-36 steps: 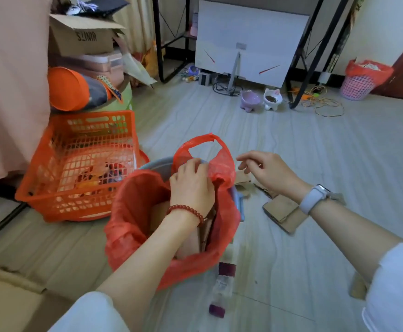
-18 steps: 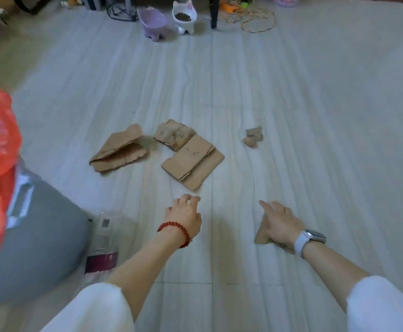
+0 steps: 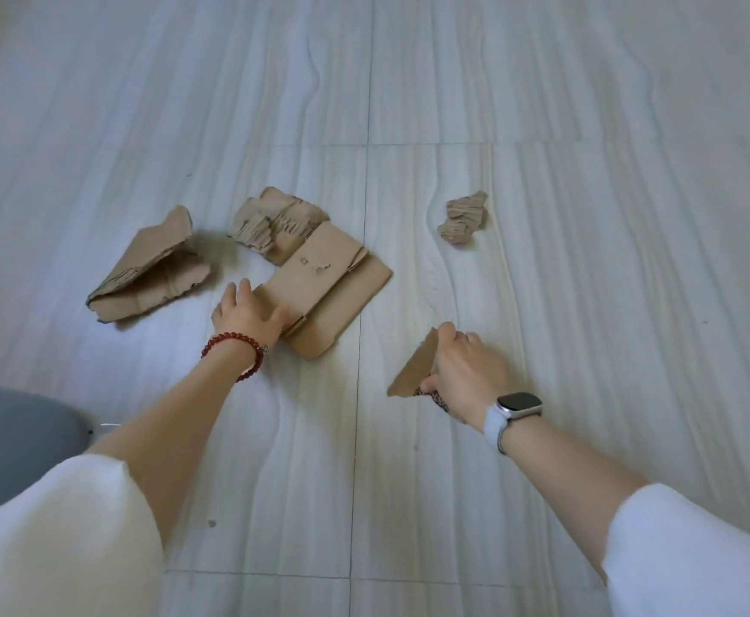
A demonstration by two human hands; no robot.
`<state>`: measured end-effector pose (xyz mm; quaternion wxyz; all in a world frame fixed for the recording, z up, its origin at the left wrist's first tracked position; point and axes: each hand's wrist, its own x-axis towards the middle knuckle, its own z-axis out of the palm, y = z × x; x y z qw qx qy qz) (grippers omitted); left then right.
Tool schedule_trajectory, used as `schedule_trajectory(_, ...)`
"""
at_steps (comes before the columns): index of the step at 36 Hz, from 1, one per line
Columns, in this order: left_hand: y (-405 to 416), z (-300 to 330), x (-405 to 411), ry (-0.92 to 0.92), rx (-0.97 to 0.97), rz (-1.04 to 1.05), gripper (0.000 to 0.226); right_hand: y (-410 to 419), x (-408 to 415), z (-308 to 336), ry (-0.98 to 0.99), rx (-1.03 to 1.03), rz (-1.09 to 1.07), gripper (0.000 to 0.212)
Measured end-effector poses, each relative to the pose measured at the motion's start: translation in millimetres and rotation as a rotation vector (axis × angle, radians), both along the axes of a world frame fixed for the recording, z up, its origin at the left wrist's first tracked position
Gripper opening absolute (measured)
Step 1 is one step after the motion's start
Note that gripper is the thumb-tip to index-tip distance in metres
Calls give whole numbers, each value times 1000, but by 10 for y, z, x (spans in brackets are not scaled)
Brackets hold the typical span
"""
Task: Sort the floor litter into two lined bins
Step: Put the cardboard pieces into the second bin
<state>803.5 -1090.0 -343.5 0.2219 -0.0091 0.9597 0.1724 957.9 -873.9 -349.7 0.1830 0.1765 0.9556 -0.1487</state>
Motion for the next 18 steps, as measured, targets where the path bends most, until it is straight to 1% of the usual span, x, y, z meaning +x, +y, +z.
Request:
schedule_trajectory(2, 28, -61, -106, -29, -36, -8, 80, -26, -94, -43, 5, -24, 10, 49)
schedule_trajectory(4, 80, -75, -134, -34, -71, -13, 78, -52, -151, -74, 27, -30, 15, 46)
schedule_trajectory(8, 220, 4, -47, -95, -71, 15, 80, -95, -218, -50, 38, -12, 40, 43)
schedule_trajectory(10, 226, 57, 29, -122, 22, 62, 78, -111, -230, -34, 38, -14, 36, 40)
schedule_trajectory(12, 196, 150, 110, -111, 161, 114, 72, -132, -223, -30, 35, -9, 12, 38)
schedule_trajectory(15, 97, 329, 231, -12, 313, 107, 50, -183, -185, 10, 22, -10, -32, 35)
schedule_trajectory(18, -70, 573, 335, 94, 371, 77, 36, -209, -175, 109, -52, -48, -85, 34)
